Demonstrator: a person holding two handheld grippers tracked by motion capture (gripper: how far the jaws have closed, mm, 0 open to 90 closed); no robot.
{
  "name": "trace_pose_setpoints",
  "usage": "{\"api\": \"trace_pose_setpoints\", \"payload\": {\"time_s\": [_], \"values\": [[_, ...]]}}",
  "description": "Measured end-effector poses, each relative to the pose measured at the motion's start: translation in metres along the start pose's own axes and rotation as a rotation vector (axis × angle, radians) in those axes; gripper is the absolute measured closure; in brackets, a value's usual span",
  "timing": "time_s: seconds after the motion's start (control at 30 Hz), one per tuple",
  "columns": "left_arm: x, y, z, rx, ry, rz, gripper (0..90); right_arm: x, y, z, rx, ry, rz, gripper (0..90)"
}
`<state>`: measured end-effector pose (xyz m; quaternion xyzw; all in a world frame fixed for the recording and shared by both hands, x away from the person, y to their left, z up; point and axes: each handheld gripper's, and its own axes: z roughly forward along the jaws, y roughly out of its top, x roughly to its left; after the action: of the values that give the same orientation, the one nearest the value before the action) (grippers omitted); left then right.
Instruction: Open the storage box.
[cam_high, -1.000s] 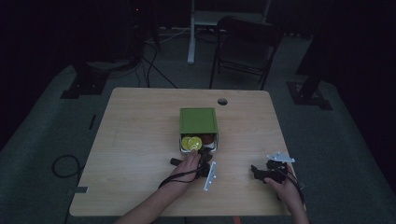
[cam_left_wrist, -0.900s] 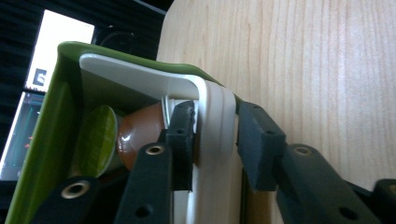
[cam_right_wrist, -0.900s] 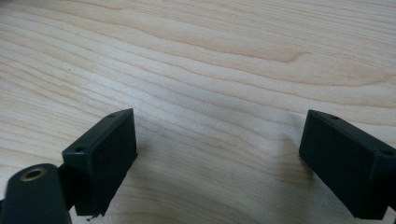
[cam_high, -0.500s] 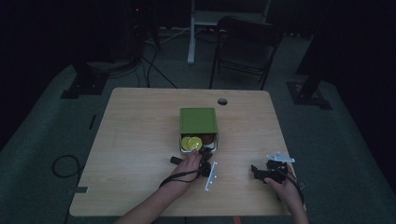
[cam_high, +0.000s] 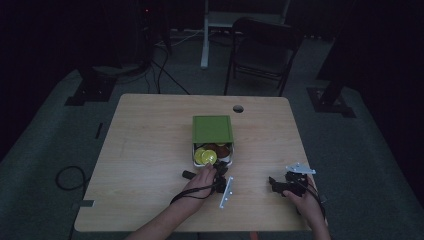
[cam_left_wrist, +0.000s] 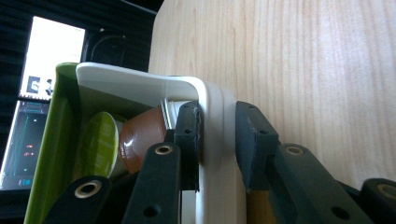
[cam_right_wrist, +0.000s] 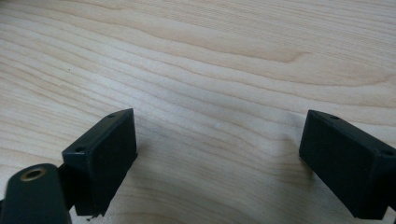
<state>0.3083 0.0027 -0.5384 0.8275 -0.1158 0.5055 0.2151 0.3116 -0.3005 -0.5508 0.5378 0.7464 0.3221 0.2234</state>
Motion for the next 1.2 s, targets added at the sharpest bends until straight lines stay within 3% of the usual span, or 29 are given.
{"api": "trace_pose_setpoints", "payload": {"time_s": [1.17, 1.2], "values": [[-0.02, 0.022, -0.038, -0.021, -0.035, 0.032, 72.6, 0.0, 0.0, 0.0, 0.001, 0.0, 0.001, 10.7], [-0.021, 0.024, -0.041, -0.012, -0.05, 0.038, 72.8, 0.0, 0.0, 0.0, 0.0, 0.0, 0.0, 10.7]]}}
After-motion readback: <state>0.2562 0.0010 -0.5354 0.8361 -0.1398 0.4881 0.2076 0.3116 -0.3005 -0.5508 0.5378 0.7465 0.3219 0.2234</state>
